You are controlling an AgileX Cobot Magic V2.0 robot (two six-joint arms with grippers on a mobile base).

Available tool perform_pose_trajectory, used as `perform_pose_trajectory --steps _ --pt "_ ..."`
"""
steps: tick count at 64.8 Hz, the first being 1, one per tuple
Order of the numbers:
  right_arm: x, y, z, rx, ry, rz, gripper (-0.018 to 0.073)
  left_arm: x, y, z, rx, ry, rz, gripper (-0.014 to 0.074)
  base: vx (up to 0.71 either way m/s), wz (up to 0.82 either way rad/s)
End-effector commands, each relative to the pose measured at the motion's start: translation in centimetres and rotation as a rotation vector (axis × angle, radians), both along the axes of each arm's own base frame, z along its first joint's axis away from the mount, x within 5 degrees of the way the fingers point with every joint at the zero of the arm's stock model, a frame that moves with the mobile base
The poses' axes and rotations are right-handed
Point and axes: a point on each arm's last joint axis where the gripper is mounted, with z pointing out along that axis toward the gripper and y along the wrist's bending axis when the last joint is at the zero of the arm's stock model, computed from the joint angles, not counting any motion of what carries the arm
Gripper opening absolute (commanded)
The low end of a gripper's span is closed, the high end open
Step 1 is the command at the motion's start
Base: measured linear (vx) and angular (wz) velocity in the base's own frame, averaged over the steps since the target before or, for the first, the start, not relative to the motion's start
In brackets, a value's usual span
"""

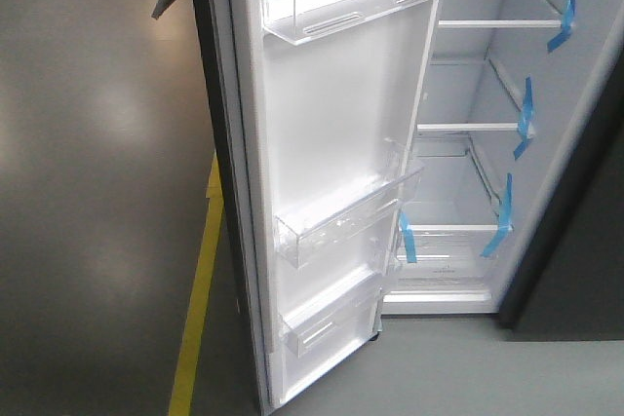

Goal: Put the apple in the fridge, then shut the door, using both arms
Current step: 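Raise the apple with the right gripper toward the upper clear door bin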

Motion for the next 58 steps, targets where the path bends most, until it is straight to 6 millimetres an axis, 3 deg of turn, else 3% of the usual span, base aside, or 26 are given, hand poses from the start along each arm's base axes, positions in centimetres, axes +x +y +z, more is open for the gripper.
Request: perform_pose_trajectory --steps 1,58 --pt "-0.19 -0.04 1.48 0.024 -0.109 -0.016 0.0043 -0.01 -0.09 -0.24 -0.011 -0.059 -0.012 -0.0006 0.08 0.01" --pt "-0.19 -0.04 1.48 0.024 -0.109 -0.016 0.0043 -0.01 -0.09 -0.24 -0.011 -0.058 -0.012 -0.0006 0.08 -0.01"
